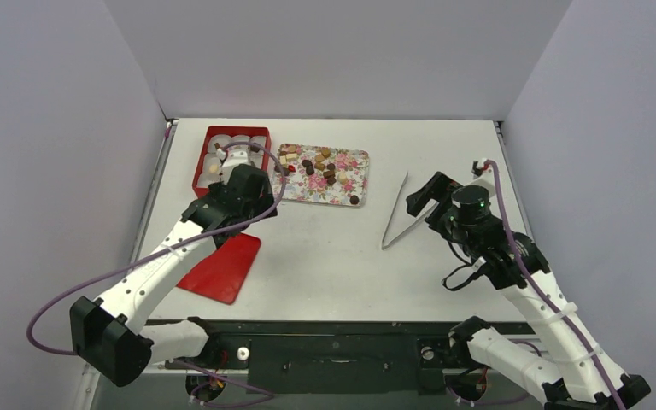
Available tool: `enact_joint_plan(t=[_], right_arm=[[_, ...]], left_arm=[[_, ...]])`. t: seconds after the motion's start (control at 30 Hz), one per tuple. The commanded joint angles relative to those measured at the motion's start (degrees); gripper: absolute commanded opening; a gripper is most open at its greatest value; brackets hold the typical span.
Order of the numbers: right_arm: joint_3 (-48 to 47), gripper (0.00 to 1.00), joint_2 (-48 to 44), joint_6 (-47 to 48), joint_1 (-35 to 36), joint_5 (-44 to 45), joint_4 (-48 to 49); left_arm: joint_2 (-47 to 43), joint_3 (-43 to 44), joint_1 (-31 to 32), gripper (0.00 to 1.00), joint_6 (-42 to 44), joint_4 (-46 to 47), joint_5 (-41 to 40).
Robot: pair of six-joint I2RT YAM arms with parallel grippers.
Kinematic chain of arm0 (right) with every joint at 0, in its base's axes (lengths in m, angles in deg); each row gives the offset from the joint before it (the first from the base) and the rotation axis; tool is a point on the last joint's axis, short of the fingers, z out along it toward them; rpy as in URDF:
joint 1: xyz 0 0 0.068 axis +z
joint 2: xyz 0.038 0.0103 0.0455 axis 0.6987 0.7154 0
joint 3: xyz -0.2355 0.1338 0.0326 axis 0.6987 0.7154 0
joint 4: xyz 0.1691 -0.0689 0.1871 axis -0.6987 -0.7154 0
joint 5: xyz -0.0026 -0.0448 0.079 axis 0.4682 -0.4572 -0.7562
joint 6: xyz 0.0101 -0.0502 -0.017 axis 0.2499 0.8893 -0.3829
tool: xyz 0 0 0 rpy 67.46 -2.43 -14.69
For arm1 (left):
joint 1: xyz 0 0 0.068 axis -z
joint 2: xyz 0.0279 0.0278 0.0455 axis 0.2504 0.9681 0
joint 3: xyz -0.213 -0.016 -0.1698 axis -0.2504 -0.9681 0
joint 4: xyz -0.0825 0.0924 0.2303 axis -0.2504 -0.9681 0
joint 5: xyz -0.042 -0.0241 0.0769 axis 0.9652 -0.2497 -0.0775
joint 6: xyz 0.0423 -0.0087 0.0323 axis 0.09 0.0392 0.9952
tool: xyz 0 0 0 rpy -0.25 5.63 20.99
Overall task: Pack the chocolate
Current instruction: Place the clamp at the center of the board, then pick up the box lid from the center of the board.
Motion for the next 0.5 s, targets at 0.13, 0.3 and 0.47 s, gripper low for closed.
enact_joint_plan(t=[0.13, 0.3, 0.47], right_arm=[[2.94, 0.89, 3.78, -0.02, 2.69, -2.65, 8.51], [4.87, 0.88, 5.71, 0.07, 3.47, -4.23, 10.56], [6.19, 0.88, 6.42, -0.19, 4.01, -5.21, 12.19]], left_arm=[[-1.1, -9.34, -7.32, 0.67, -4.43, -2.89, 3.6], [0.13, -12.79, -8.28, 0.58, -9.42, -1.84, 3.82], [5.22, -11.75, -12.45, 0.53, -15.77, 0.26, 3.13]])
